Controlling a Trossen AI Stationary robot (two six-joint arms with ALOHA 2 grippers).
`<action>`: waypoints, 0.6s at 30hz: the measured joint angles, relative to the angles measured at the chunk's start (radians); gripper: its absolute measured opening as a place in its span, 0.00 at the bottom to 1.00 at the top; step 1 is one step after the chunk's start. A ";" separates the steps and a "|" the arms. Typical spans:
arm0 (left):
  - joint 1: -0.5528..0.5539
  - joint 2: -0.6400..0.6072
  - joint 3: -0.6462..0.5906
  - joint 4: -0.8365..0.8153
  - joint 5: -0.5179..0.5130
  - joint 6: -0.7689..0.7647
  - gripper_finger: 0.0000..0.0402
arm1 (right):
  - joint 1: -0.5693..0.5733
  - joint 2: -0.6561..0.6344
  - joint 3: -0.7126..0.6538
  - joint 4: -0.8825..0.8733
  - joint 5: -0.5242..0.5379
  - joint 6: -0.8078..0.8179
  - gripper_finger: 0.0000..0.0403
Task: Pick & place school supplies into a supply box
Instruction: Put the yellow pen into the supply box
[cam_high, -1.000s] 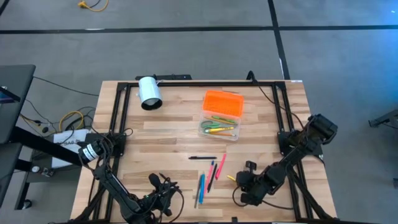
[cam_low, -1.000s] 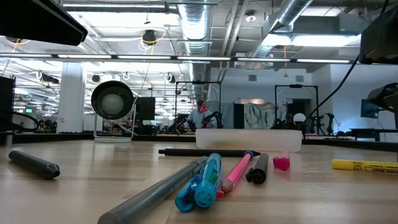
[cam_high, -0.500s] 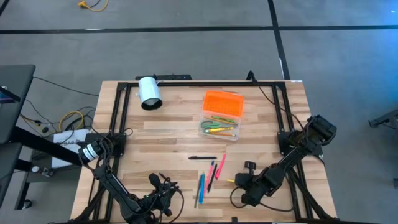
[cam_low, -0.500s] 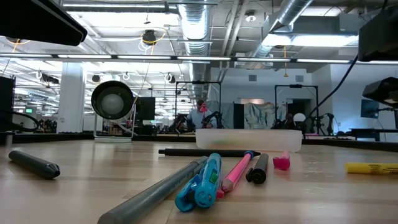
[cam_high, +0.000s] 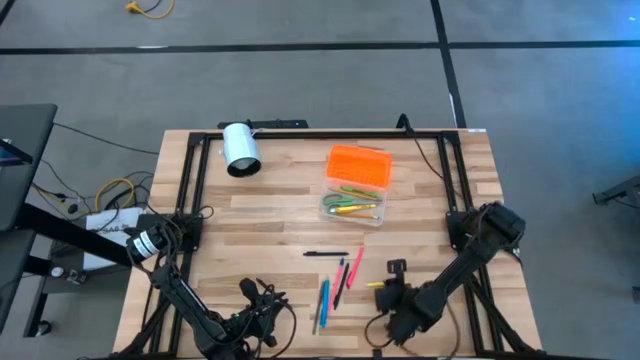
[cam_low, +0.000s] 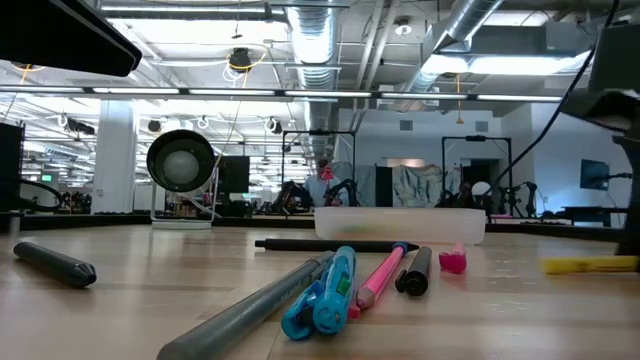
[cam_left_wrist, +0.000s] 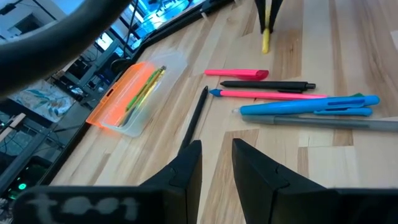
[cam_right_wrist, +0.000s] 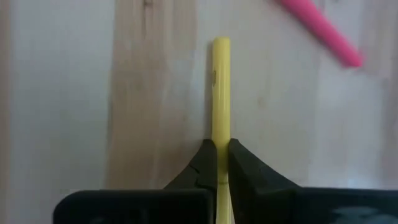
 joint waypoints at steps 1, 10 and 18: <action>0.000 0.000 0.000 0.000 0.000 0.000 0.20 | 0.000 0.034 0.037 -0.049 0.023 -0.006 0.00; 0.000 0.000 0.000 0.000 -0.001 -0.005 0.20 | -0.003 0.213 0.269 -0.367 0.228 0.035 0.02; 0.000 0.000 0.000 -0.002 0.000 -0.005 0.20 | -0.015 0.146 0.281 -0.367 0.229 0.095 0.01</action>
